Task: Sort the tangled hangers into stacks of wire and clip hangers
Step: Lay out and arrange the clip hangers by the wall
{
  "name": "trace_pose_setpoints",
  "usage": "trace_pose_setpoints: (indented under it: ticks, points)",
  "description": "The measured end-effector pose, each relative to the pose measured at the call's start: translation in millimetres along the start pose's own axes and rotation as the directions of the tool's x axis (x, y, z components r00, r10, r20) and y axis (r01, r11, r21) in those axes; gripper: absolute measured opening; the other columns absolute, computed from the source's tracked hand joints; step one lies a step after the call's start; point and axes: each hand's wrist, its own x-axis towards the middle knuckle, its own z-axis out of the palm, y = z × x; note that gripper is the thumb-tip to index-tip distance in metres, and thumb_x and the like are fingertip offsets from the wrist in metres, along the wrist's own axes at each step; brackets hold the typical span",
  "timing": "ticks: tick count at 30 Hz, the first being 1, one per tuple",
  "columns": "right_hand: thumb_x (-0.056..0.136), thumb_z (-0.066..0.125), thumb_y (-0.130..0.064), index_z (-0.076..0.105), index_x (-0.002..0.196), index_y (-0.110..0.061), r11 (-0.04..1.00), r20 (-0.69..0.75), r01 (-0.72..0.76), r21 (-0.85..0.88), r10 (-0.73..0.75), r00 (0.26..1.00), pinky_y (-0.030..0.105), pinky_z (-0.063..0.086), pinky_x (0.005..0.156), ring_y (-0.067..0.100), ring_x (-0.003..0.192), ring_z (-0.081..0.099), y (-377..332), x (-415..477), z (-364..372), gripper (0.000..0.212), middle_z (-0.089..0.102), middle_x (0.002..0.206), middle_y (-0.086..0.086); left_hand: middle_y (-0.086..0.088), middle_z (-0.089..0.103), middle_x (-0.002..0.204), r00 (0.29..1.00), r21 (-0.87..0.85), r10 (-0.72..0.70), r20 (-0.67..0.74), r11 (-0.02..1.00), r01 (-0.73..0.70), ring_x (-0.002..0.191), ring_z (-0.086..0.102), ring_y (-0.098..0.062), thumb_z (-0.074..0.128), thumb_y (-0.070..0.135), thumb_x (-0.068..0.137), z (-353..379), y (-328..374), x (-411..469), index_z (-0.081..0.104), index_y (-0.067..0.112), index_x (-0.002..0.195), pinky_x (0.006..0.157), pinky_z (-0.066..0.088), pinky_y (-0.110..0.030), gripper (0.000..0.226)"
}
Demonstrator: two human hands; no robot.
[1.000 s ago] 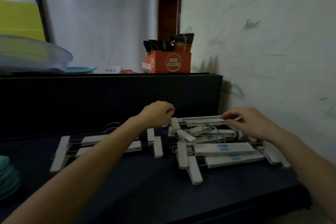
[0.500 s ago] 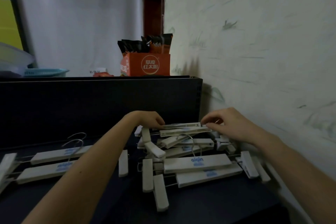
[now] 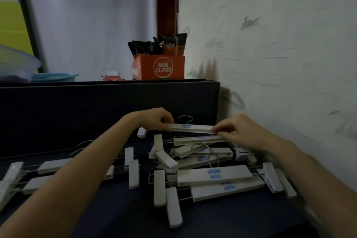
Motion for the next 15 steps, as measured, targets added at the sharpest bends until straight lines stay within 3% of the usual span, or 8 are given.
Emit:
trace_pose_setpoints:
  ticks: [2,4,7,10,15]
  points:
    - [0.090,0.057,-0.015,0.067,0.113,-0.021,0.994,0.008,0.028,-0.101,-0.027,1.000,0.002,0.037,0.078,-0.008,0.089,0.054,1,5,5,0.026,0.066,0.106,-0.012,-0.002,0.058,0.107,0.999,0.094,-0.006,-0.035,0.995,0.009,0.088,0.053,-0.013,0.054,0.028,0.090,-3,2,-5,0.057,0.017,0.111,0.080,0.043,-0.027,0.023]
    - [0.090,0.056,-0.016,0.065,0.116,-0.020,0.988,0.018,0.057,-0.141,-0.055,0.998,0.011,0.041,0.084,-0.004,0.092,0.053,-1,9,7,0.028,0.065,0.110,-0.009,0.001,0.054,0.107,0.997,0.195,-0.020,-0.079,0.980,0.035,0.087,0.050,-0.012,0.053,0.032,0.090,-5,5,-11,0.055,0.020,0.111,0.076,0.039,-0.026,0.024]
    - [0.088,0.057,-0.017,0.068,0.105,-0.022,0.970,-0.026,0.127,-0.205,-0.135,0.991,0.023,0.047,0.081,0.003,0.088,0.056,-2,10,10,0.021,0.064,0.103,-0.010,0.002,0.050,0.111,0.985,0.341,-0.041,-0.168,0.935,0.097,0.091,0.051,-0.014,0.050,0.038,0.090,-11,5,-23,0.051,0.023,0.116,0.072,0.037,-0.027,0.030]
    - [0.086,0.060,-0.020,0.068,0.098,-0.025,0.975,-0.087,0.144,-0.167,-0.160,0.983,0.025,0.048,0.082,0.006,0.090,0.059,0,12,13,0.016,0.061,0.100,-0.011,0.002,0.048,0.114,0.969,0.411,-0.036,-0.244,0.901,0.137,0.089,0.051,-0.013,0.047,0.043,0.091,-18,0,-39,0.048,0.023,0.119,0.069,0.036,-0.026,0.035]
    - [0.086,0.062,-0.024,0.067,0.109,-0.024,0.945,-0.113,0.233,-0.231,-0.264,0.958,0.022,0.042,0.094,0.000,0.111,0.048,-2,21,21,0.023,0.057,0.126,-0.010,0.001,0.046,0.116,0.954,0.413,-0.048,-0.296,0.894,0.173,0.082,0.047,-0.008,0.042,0.044,0.092,-21,-10,-71,0.042,0.023,0.125,0.064,0.033,-0.023,0.038]
